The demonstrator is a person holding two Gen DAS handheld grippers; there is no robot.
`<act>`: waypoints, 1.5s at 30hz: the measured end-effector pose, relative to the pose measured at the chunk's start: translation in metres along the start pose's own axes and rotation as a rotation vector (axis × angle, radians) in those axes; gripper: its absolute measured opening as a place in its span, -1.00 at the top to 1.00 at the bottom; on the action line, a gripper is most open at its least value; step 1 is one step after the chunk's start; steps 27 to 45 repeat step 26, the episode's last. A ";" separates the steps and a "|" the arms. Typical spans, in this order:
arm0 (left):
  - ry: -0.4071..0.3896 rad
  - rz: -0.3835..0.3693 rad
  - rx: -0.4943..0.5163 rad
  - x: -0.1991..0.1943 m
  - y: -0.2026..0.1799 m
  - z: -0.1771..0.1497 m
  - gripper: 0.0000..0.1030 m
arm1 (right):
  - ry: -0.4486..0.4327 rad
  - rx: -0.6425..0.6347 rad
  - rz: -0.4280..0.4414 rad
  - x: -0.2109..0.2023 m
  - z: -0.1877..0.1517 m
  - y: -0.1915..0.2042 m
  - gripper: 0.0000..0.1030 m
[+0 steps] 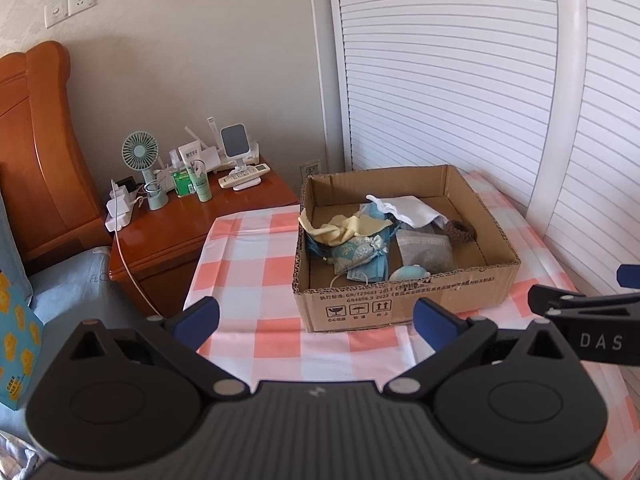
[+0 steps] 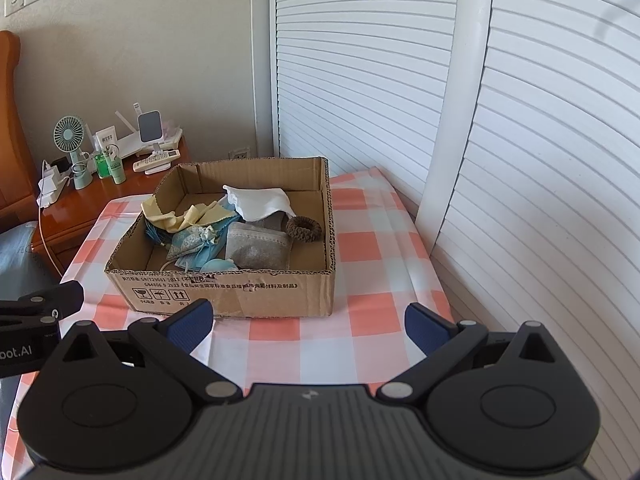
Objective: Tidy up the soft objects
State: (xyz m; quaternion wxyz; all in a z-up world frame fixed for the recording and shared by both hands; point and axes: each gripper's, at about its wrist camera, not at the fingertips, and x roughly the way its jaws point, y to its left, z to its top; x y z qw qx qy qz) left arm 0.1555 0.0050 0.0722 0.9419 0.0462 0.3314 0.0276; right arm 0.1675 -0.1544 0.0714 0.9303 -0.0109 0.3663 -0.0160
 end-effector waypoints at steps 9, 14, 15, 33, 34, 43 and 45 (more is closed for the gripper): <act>0.000 -0.003 0.002 -0.001 -0.001 0.000 -0.99 | -0.003 0.001 -0.001 -0.001 -0.001 0.000 -1.00; 0.005 -0.009 0.004 0.000 -0.001 0.001 -0.99 | -0.002 0.001 -0.003 -0.001 -0.001 0.000 -1.00; 0.005 -0.010 0.004 0.000 -0.001 0.000 -0.99 | -0.002 0.001 -0.003 -0.001 0.000 0.000 -1.00; 0.009 -0.015 0.004 0.002 -0.002 0.000 -0.99 | -0.002 0.002 -0.005 -0.002 -0.001 0.001 -1.00; 0.009 -0.015 0.004 0.002 -0.002 0.000 -0.99 | -0.002 0.002 -0.005 -0.002 -0.001 0.001 -1.00; 0.009 -0.015 0.004 0.002 -0.002 0.000 -0.99 | -0.002 0.002 -0.005 -0.002 -0.001 0.001 -1.00; 0.009 -0.015 0.004 0.002 -0.002 0.000 -0.99 | -0.002 0.002 -0.005 -0.002 -0.001 0.001 -1.00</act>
